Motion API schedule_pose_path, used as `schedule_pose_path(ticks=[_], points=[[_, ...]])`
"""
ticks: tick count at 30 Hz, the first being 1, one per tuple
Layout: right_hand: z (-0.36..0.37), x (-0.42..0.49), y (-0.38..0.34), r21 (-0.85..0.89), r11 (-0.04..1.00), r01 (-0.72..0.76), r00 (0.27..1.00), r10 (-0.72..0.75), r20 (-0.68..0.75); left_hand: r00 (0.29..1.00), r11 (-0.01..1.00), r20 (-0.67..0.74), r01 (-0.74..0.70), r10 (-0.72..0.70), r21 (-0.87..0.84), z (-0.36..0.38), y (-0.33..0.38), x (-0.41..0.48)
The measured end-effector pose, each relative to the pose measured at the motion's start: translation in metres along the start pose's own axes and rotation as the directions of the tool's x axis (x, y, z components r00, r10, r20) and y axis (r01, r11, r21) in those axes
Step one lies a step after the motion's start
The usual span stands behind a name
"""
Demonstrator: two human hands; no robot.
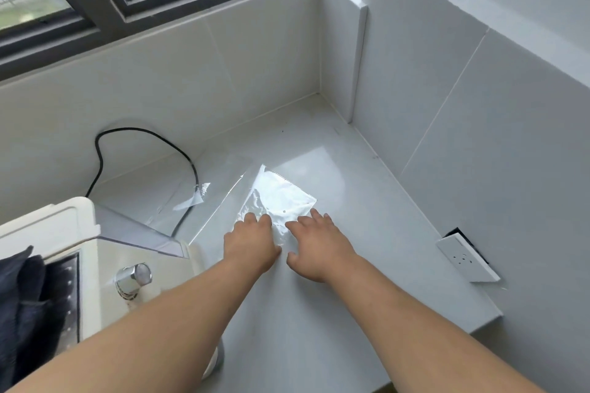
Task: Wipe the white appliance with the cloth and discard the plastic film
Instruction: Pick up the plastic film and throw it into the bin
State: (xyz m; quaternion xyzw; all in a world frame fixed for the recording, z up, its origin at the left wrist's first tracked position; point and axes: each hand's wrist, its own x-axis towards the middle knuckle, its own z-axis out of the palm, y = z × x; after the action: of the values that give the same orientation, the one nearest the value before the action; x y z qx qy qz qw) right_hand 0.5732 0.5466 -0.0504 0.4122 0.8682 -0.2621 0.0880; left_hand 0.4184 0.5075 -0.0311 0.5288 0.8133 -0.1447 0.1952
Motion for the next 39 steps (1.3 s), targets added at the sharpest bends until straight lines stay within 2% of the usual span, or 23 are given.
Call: schedule_pose_path(ticks=[6,9,12,15,17,20,26,31,35,37,39], points=[[0.005,-0.012,0.003,0.076,0.997,0.004,0.997,0.002,-0.071,0.998,0.996,-0.022,-0.05,0.051,0.073,0.003,0.002,0.004],[0.001,-0.022,0.003,0.153,0.988,-0.01,0.986,0.035,-0.163,0.997,0.996,-0.047,-0.062,0.065,0.058,-0.002,0.006,0.0],[-0.007,-0.032,0.002,0.291,0.952,-0.095,0.944,0.179,-0.277,0.992,0.992,-0.122,-0.054,0.04,-0.11,-0.017,0.014,-0.009],[-0.022,-0.039,-0.001,0.48,0.857,-0.187,0.896,0.349,-0.275,0.985,0.936,-0.173,-0.045,-0.018,-0.349,-0.04,0.023,-0.022],[-0.036,-0.041,-0.002,0.601,0.761,-0.244,0.889,0.423,-0.174,0.988,0.877,-0.153,-0.058,-0.018,-0.478,-0.057,0.029,-0.032],[-0.054,-0.046,-0.006,0.722,0.629,-0.288,0.906,0.424,-0.008,0.991,0.743,-0.13,-0.096,0.012,-0.663,-0.083,0.034,-0.053],[-0.09,-0.063,-0.03,0.906,0.367,-0.209,0.924,0.377,0.061,0.994,0.42,-0.069,-0.098,0.083,-0.902,-0.128,0.037,-0.098],[-0.108,-0.089,-0.048,0.974,0.143,-0.175,0.948,0.293,0.128,0.988,0.151,-0.059,-0.08,0.14,-0.985,-0.163,0.026,-0.131],[-0.12,-0.103,-0.061,0.993,-0.029,-0.117,0.954,0.274,0.12,0.976,0.063,-0.039,-0.054,0.216,-0.997,-0.18,0.013,-0.153],[-0.13,-0.11,-0.069,0.996,-0.053,-0.072,0.962,0.26,0.083,0.969,0.023,-0.038,-0.045,0.245,-0.999,-0.185,0.005,-0.161],[-0.139,-0.118,-0.079,0.999,-0.033,-0.037,0.97,0.241,0.044,0.963,-0.013,-0.055,-0.054,0.264,-0.998,-0.19,-0.004,-0.17]])
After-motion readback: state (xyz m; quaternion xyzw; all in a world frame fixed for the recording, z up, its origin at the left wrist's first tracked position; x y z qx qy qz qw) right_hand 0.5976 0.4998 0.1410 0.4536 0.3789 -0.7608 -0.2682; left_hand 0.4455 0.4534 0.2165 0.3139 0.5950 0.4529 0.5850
